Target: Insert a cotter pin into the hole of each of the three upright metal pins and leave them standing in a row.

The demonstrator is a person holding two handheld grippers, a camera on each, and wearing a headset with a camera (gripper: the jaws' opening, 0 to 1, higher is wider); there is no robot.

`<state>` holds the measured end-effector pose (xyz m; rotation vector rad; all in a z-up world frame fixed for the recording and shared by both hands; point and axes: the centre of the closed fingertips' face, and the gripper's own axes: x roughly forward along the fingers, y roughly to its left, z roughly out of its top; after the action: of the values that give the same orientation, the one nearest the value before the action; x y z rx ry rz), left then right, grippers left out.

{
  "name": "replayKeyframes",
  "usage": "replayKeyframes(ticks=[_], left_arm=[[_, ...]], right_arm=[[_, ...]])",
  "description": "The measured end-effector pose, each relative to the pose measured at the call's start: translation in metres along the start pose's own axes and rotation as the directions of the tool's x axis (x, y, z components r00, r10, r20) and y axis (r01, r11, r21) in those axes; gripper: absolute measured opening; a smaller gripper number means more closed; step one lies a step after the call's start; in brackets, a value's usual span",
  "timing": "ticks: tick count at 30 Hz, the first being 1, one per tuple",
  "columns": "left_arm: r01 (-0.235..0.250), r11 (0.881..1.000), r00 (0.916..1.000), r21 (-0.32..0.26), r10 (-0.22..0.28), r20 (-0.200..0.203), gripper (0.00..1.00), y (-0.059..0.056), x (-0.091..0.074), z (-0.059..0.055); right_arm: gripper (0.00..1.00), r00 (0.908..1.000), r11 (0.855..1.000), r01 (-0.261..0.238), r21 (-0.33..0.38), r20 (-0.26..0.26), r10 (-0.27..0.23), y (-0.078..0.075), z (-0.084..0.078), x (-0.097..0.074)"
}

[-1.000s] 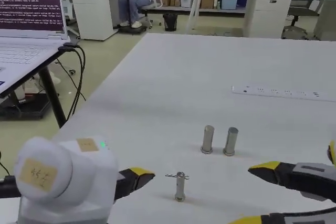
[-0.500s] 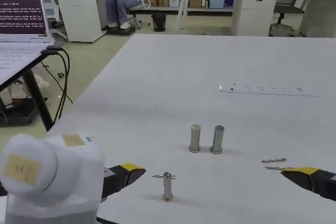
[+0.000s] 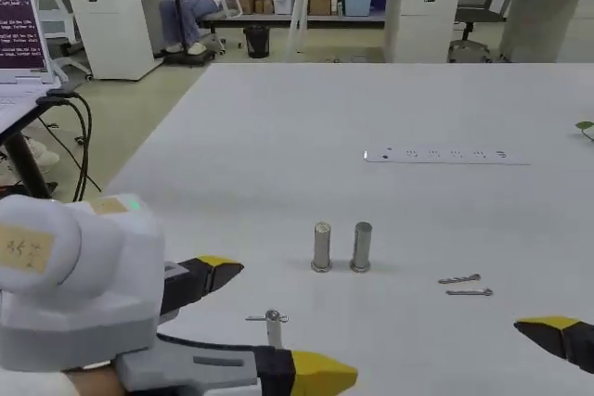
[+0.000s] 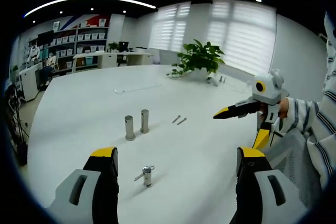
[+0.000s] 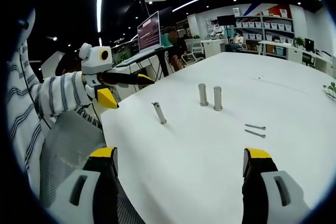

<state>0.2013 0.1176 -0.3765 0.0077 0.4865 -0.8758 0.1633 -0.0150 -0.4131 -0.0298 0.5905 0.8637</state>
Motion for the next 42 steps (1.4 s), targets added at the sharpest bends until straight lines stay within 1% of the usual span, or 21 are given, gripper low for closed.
replayKeyframes(ticks=[3, 5, 8, 10, 12, 16, 18, 22, 25, 27, 28, 31, 34, 36, 38, 42], left_arm=[[0.023, 0.999, 0.9997, 0.037, -0.023, 0.009, 0.91, 0.002, 0.004, 0.011], [0.023, 0.998, 0.9997, 0.055, -0.024, 0.008, 0.90, 0.008, 0.008, 0.020], [0.020, 0.997, 0.9997, 0.074, -0.021, 0.010, 0.89, 0.018, 0.013, 0.030], [0.016, 0.996, 0.9998, 0.090, -0.017, 0.007, 0.88, 0.025, 0.017, 0.035], [0.015, 0.995, 0.9999, 0.101, -0.015, -0.001, 0.86, 0.032, 0.021, 0.037], [0.014, 0.995, 0.9997, 0.097, -0.013, -0.019, 0.83, 0.043, 0.029, 0.039], [0.011, 0.995, 0.9997, 0.103, -0.009, -0.021, 0.81, 0.048, 0.032, 0.040], [-0.002, 0.993, 0.9997, 0.115, 0.005, -0.024, 0.72, 0.063, 0.040, 0.043], [-0.008, 0.991, 0.9997, 0.134, 0.011, -0.021, 0.68, 0.072, 0.046, 0.046], [-0.016, 0.988, 0.9990, 0.154, 0.022, -0.040, 0.66, 0.078, 0.050, 0.045], [-0.024, 0.984, 0.9982, 0.177, 0.033, -0.049, 0.65, 0.083, 0.053, 0.045], [-0.021, 0.981, 0.9977, 0.194, 0.033, -0.059, 0.62, 0.088, 0.063, 0.044], [-0.009, 0.980, 0.9966, 0.199, 0.025, -0.079, 0.58, 0.092, 0.075, 0.041], [0.010, 0.977, 0.9950, 0.211, 0.011, -0.100, 0.53, 0.091, 0.080, 0.037], [0.020, 0.976, 0.9941, 0.218, 0.004, -0.108, 0.47, 0.092, 0.087, 0.035], [0.029, 0.974, 0.9912, 0.226, 0.001, -0.132, 0.44, 0.095, 0.101, 0.030]], right_arm=[[0.98, 0.9998, 1.000, 0.018, 0.016, 0.000, -0.018, -0.004, -0.003, -0.006], [0.98, 0.9995, 0.999, 0.031, 0.022, 0.001, -0.031, -0.007, -0.005, -0.009], [0.98, 0.9986, 0.998, 0.052, 0.040, 0.004, -0.052, -0.010, -0.006, -0.014], [0.98, 0.9978, 0.997, 0.066, 0.050, 0.007, -0.066, -0.012, -0.007, -0.017], [0.98, 0.9970, 0.995, 0.076, 0.060, 0.011, -0.077, -0.013, -0.007, -0.020], [0.98, 0.9952, 0.993, 0.096, 0.070, 0.010, -0.097, -0.017, -0.008, -0.026], [0.97, 0.9942, 0.992, 0.106, 0.075, 0.009, -0.107, -0.020, -0.009, -0.028], [0.97, 0.9926, 0.989, 0.120, 0.084, 0.009, -0.121, -0.024, -0.011, -0.032], [0.97, 0.9903, 0.986, 0.135, 0.096, 0.020, -0.137, -0.027, -0.010, -0.035], [0.97, 0.9885, 0.984, 0.144, 0.106, 0.029, -0.148, -0.029, -0.009, -0.037], [0.97, 0.9878, 0.982, 0.148, 0.114, 0.031, -0.153, -0.030, -0.010, -0.038], [0.97, 0.9859, 0.980, 0.161, 0.120, 0.027, -0.165, -0.033, -0.011, -0.040], [0.97, 0.9847, 0.978, 0.167, 0.124, 0.027, -0.172, -0.034, -0.011, -0.041], [0.97, 0.9841, 0.977, 0.171, 0.128, 0.027, -0.175, -0.035, -0.011, -0.041], [0.96, 0.9837, 0.976, 0.172, 0.131, 0.030, -0.177, -0.035, -0.011, -0.042], [0.95, 0.9820, 0.974, 0.178, 0.143, 0.037, -0.185, -0.036, -0.013, -0.042]])
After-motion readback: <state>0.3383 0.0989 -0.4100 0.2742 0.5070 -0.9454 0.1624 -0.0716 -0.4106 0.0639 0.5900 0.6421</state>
